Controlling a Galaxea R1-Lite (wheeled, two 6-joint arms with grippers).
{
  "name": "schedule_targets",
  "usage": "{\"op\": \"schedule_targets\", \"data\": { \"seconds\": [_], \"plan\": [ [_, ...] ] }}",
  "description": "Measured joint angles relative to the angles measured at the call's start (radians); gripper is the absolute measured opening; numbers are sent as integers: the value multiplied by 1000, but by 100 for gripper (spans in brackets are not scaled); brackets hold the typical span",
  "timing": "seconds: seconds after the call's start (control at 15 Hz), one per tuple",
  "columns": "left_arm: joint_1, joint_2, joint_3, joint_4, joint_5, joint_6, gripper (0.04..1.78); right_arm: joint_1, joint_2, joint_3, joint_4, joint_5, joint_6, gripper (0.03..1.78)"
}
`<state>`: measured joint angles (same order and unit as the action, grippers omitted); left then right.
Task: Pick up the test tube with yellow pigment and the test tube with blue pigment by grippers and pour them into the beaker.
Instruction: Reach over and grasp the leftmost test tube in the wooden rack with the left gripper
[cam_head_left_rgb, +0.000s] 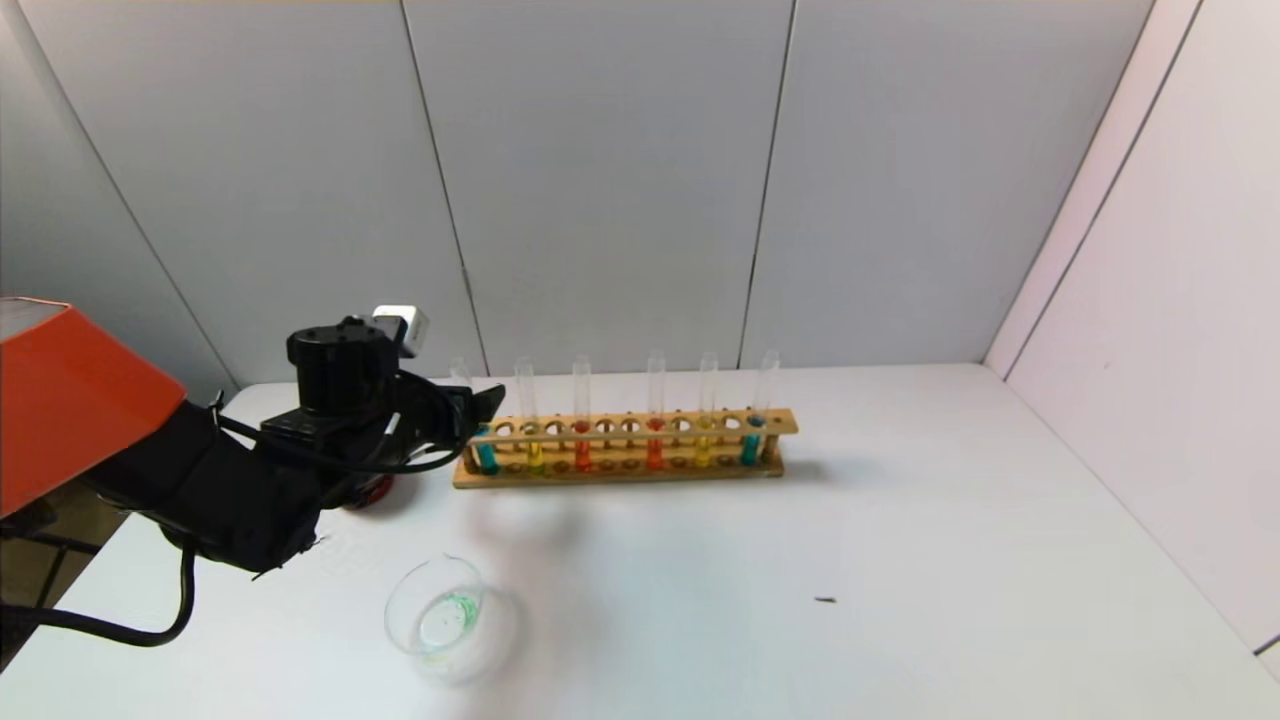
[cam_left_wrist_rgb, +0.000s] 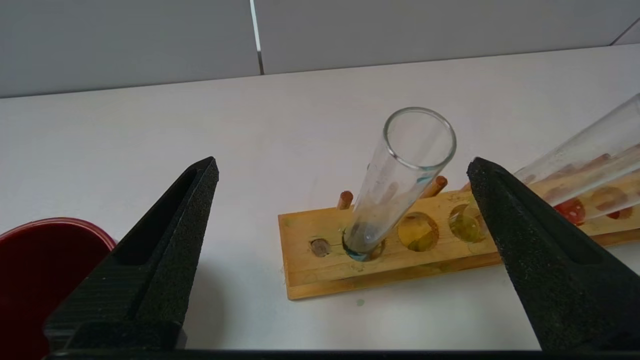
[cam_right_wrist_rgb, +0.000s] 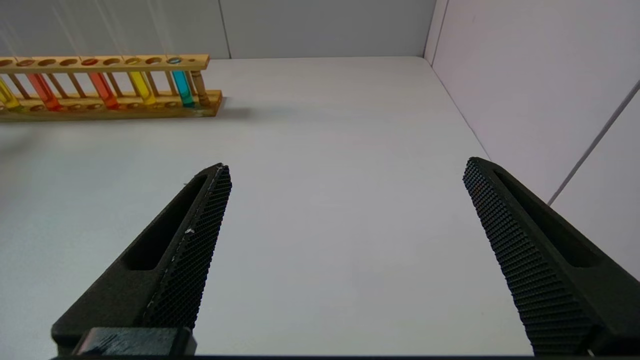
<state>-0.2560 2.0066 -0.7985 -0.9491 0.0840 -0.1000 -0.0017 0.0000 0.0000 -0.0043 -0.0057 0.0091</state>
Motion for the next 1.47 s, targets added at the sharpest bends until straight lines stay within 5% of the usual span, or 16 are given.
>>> {"op": "schedule_targets", "data": {
  "seconds": [0.47, 0.67, 0.93, 1.07, 1.47],
  "plan": [
    [-11, 49, -53, -2, 42, -2, 164, 0, 0, 0, 0, 0, 0, 170],
    [-25, 53, -54, -3, 45, -3, 130, 0, 0, 0, 0, 0, 0, 170],
    [-46, 55, -53, -3, 57, -2, 57, 0, 0, 0, 0, 0, 0, 170],
    [-51, 55, -54, -3, 60, -2, 34, 0, 0, 0, 0, 0, 0, 170],
    [-52, 53, -61, -1, 60, 1, 33, 0, 0, 0, 0, 0, 0, 170]
  ]
}}
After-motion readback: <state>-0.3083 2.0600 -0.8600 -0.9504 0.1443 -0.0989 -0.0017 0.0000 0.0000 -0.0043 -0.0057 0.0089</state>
